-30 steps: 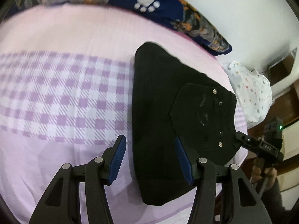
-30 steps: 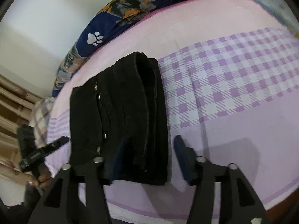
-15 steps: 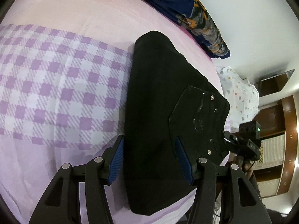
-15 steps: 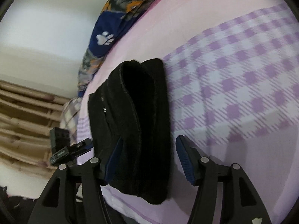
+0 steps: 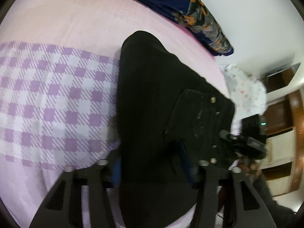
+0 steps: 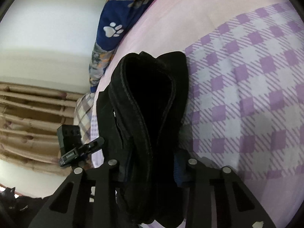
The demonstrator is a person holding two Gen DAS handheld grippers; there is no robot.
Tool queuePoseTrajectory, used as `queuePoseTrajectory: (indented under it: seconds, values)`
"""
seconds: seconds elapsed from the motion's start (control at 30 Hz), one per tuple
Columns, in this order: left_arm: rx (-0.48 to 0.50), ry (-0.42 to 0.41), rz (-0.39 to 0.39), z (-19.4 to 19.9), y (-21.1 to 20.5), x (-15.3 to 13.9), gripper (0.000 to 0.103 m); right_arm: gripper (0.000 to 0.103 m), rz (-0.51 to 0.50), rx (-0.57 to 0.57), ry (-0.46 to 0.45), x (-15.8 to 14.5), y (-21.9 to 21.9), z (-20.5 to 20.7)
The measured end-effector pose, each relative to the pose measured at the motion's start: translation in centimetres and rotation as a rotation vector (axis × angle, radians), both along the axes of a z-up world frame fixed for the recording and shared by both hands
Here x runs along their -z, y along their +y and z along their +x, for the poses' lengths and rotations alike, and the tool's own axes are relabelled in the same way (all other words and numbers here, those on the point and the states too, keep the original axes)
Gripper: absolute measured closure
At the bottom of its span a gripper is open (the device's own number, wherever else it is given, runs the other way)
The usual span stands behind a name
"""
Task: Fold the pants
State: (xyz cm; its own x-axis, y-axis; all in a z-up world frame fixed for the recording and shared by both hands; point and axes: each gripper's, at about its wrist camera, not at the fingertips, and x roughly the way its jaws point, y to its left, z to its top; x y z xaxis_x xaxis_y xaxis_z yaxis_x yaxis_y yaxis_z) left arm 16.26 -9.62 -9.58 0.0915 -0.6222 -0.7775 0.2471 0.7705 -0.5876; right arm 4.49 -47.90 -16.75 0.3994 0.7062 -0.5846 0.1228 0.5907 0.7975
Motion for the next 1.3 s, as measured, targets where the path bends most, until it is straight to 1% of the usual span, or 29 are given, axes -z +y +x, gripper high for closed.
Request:
queuePoseTrajectory:
  seconds: [0.07, 0.1, 0.17, 0.27, 0.33, 0.53, 0.63, 0.87, 1.03, 1.17, 1.3]
  values:
    - [0.006, -0.021, 0.014, -0.2, -0.3, -0.2, 0.074, 0.077, -0.050, 0.024, -0.020, -1.1, 0.8, -0.5]
    - [0.002, -0.030, 0.021, -0.2, -0.3, -0.4, 0.076, 0.079, -0.063, 0.033, -0.027, -1.5, 1.1, -0.5]
    - [-0.002, -0.057, 0.025, -0.4, -0.4, -1.0, 0.085, 0.080, -0.079, 0.060, -0.040, -2.5, 1.7, -0.8]
    - [0.004, -0.094, 0.015, -0.7, -0.4, -2.1, 0.089, 0.081, -0.087, 0.076, -0.059, -3.9, 2.8, -1.0]
    - [0.007, -0.109, -0.002, -0.7, -0.3, -2.9, 0.089, 0.082, -0.063, 0.079, -0.070, -4.7, 3.3, -1.0]
    - [-0.006, -0.158, -0.012, -0.3, 1.5, -5.4, 0.090, 0.082, -0.048, 0.053, -0.105, -6.6, 6.2, 0.3]
    - [-0.025, -0.189, 0.015, 0.4, 3.1, -6.4, 0.090, 0.082, -0.033, 0.031, -0.115, -6.7, 7.9, 2.1]
    - [-0.093, -0.230, 0.084, 2.2, 7.4, -6.8, 0.090, 0.082, 0.007, -0.027, -0.123, -5.9, 13.0, 6.8]
    - [-0.125, -0.249, 0.118, 3.8, 9.6, -6.8, 0.090, 0.082, 0.029, -0.042, -0.116, -5.4, 15.3, 9.0]
    - [-0.123, -0.253, 0.140, 4.9, 10.6, -6.3, 0.090, 0.082, 0.031, -0.041, -0.104, -5.0, 16.4, 10.0]
    - [-0.094, -0.268, 0.168, 5.7, 10.6, -5.6, 0.090, 0.082, 0.021, -0.030, -0.084, -4.3, 16.5, 10.3]
